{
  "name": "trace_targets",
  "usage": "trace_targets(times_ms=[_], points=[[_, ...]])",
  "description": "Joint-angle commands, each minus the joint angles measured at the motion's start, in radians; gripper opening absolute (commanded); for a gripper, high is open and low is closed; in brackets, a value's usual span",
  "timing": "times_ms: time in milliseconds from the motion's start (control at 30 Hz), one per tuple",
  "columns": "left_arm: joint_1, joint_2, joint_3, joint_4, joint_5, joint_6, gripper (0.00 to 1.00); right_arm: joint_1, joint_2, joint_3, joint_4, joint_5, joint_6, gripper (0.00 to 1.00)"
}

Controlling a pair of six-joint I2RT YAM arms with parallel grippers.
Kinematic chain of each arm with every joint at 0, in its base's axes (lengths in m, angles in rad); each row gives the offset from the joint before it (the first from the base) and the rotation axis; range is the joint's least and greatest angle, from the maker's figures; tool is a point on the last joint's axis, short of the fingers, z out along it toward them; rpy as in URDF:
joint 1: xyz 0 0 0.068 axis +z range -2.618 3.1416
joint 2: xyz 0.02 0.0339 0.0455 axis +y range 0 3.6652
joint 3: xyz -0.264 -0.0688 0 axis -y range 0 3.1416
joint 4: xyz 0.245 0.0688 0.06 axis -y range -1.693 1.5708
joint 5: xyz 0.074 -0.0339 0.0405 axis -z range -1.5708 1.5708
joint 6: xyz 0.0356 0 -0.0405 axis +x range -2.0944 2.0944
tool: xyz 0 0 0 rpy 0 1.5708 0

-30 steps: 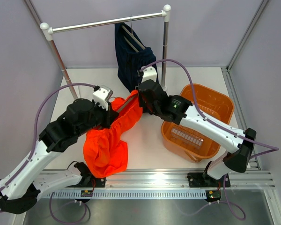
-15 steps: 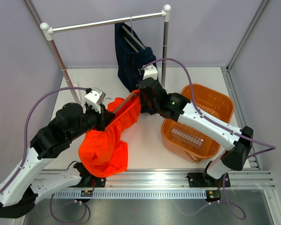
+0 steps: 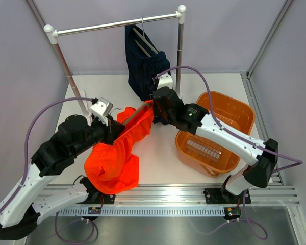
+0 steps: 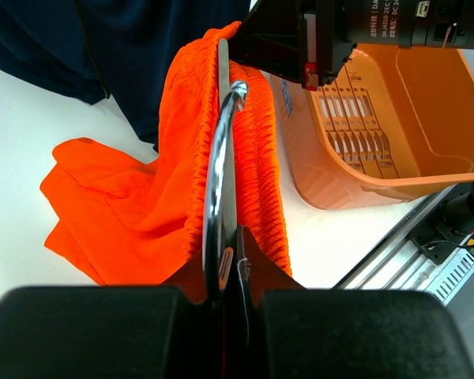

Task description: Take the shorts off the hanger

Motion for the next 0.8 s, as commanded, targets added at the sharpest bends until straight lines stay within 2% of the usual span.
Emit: trace_targets(times_ms=[0, 300, 500, 767], points=[[-0.012, -0.064, 0.018, 0.186, 0.051, -0.015, 0.0, -0.033, -0.032, -0.031, 0.023, 0.002, 0.02, 0.0], [-0.012, -0.071, 0.011, 0.276, -0.006, -0.019, 0.0, -0.016, -0.032, -0.065, 0.03, -0.021, 0.03, 0.0], [-0.012, -0.044, -0.009, 0.345, -0.052, -0.024, 0.0, 0.079, -0.04, -0.055, 0.027, -0.013, 0.035, 0.0], [-0.012, -0.001, -0.035, 0.477, -0.22, -0.042, 0.0, 0.238, -0.069, -0.015, 0.018, 0.013, 0.035, 0.0]])
